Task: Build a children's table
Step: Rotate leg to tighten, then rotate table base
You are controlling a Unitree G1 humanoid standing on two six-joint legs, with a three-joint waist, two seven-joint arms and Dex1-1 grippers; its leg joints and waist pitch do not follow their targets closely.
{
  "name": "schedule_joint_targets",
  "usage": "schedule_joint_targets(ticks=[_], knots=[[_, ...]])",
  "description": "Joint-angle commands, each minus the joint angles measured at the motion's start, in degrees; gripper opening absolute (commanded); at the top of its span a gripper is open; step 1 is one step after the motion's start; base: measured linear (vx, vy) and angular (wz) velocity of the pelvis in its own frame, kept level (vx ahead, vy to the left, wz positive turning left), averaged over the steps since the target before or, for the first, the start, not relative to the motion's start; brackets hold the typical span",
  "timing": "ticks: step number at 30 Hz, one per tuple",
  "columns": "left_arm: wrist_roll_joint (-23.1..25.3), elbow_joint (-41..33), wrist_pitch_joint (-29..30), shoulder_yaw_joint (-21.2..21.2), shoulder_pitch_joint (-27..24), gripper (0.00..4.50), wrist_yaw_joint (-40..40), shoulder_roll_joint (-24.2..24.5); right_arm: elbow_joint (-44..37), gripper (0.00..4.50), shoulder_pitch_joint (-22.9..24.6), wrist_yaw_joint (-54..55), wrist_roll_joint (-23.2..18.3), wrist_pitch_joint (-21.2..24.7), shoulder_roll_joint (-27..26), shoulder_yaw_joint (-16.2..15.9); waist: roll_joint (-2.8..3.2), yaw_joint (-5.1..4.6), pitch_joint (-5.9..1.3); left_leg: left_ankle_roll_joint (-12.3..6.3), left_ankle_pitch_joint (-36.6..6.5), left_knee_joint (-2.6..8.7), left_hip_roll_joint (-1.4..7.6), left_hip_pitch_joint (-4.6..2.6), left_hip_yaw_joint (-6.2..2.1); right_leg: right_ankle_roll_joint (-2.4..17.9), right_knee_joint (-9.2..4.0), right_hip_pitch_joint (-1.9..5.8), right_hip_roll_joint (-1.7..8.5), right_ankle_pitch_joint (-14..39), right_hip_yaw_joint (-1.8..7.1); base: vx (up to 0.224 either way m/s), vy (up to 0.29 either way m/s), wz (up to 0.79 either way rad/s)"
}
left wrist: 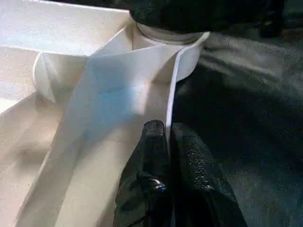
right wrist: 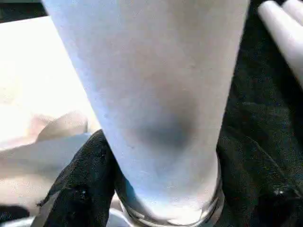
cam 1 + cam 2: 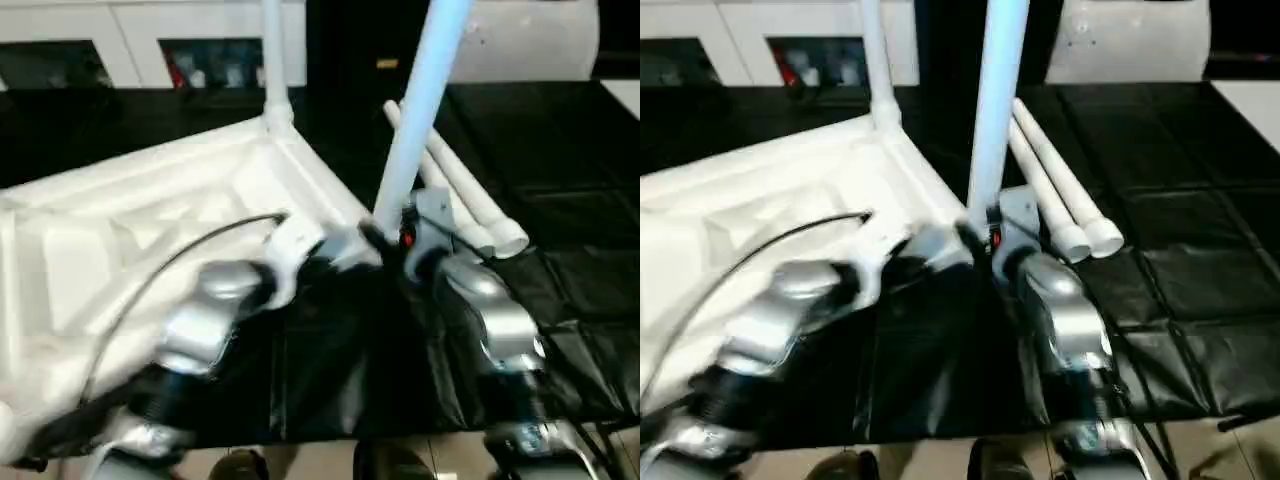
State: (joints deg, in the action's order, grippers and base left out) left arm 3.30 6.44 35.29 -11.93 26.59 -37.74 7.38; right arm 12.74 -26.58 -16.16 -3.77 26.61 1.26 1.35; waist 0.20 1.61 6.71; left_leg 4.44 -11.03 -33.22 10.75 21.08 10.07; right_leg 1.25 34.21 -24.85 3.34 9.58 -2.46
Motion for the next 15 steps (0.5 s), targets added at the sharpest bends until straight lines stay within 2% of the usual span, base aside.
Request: schedule_joint_targets(ticks=[1, 3, 6, 7, 8, 9, 10, 11, 14, 15], knots=[[0.72, 2.75, -4.27, 1.70, 5.33, 0.00, 11.13, -4.77, 2.39, 2.69, 1.95, -2.41, -3.56, 2.09, -7.57, -6.56, -0.75, 0.03, -3.61, -3.64, -6.09, 3.61, 1.35, -0.15, -0.20, 9.58, -4.37, 3.40, 3.53, 13.56, 2.66, 0.000, 0.000, 0.00], [1.46, 2.65, -3.84, 1.06, 5.57, 0.00, 11.10, -5.13, 2.18, 3.25, 1.84, -1.34, -3.27, 2.40, -8.27, -5.70, -0.66, 0.25, -3.74, -4.26, -4.84, 3.59, 1.38, -0.14, -0.24, 10.04, -4.13, 3.52, 3.57, 11.07, 2.64, 0.000, 0.000, 0.00], [2.07, 1.97, -3.64, 0.02, 5.40, 0.00, 9.88, -4.66, 1.74, 3.41, 1.97, -0.23, -2.46, 2.54, -8.39, -4.86, -0.51, 0.23, -3.75, -5.07, -4.15, 3.55, 1.37, 0.21, -0.30, 10.86, -3.87, 3.78, 3.54, 7.94, 2.52, 0.000, 0.000, 0.00], [1.95, 1.84, -3.64, -0.07, 5.32, 0.00, 9.54, -4.49, 1.70, 3.57, 2.03, -0.15, -2.38, 2.54, -8.34, -4.72, -0.76, -0.20, -3.83, -4.91, -4.16, 3.65, 1.16, 0.84, -0.58, 10.63, -3.66, 4.48, 3.69, 7.92, 2.31, 0.000, 0.000, 0.00], [1.94, 1.67, -3.95, -0.28, 5.20, 0.00, 8.94, -4.09, 1.62, 3.72, 2.14, -0.06, -2.28, 2.45, -8.21, -4.54, -0.62, -0.64, -3.83, -4.95, -4.96, 3.69, 1.23, 0.68, -0.65, 10.69, -4.04, 4.32, 3.78, 9.18, 2.15, 0.000, 0.000, 0.00], [1.94, 1.67, -3.95, -0.28, 5.20, 0.00, 8.94, -4.09, 1.62, 3.80, 2.14, -0.06, -2.28, 2.45, -8.21, -4.54, -0.62, -0.88, -3.98, -5.12, -4.84, 3.49, 1.26, 0.75, -0.62, 11.03, -3.98, 4.41, 4.00, 8.59, 2.28, 0.000, 0.000, 0.00], [2.10, 1.64, -4.21, -0.38, 5.13, 0.00, 8.69, -3.99, 1.79, 3.83, 2.08, 0.36, -2.18, 2.35, -8.23, -4.35, -0.79, -0.94, -4.06, -5.09, -3.55, 3.37, 1.32, 0.45, -0.49, 11.64, -3.82, 4.23, 3.78, 6.86, 2.37, 0.000, 0.000, 0.00], [2.06, 1.73, -4.93, -0.33, 5.01, 0.00, 8.56, -3.76, 1.89, 3.99, 2.11, 1.21, -1.60, 1.57, -7.81, -4.36, -0.60, -0.81, -3.89, -5.65, -2.71, 3.37, 1.42, 0.22, -0.32, 12.60, -3.70, 3.97, 3.68, 5.13, 2.50, 0.000, 0.000, 0.00], [1.21, 1.70, -6.19, 0.38, 4.79, 0.00, 8.16, -3.82, 1.45, 4.21, 2.47, 1.73, -0.67, 0.21, -6.75, -4.60, -0.49, -0.62, -3.95, -6.04, -2.48, 3.38, 1.50, 0.22, -0.34, 13.89, -3.40, 4.19, 3.71, 2.72, 2.40, 0.000, 0.000, 0.00], [0.49, 1.60, -6.70, 1.07, 4.70, 0.00, 8.14, -4.14, 0.90, 4.26, 2.73, 1.92, -0.59, -0.03, -6.43, -4.44, -0.73, -0.70, -4.03, -6.06, -2.40, 3.34, 1.52, 0.19, -0.29, 13.98, -3.35, 4.24, 3.69, 2.57, 2.41, 0.000, 0.000, 0.00]])
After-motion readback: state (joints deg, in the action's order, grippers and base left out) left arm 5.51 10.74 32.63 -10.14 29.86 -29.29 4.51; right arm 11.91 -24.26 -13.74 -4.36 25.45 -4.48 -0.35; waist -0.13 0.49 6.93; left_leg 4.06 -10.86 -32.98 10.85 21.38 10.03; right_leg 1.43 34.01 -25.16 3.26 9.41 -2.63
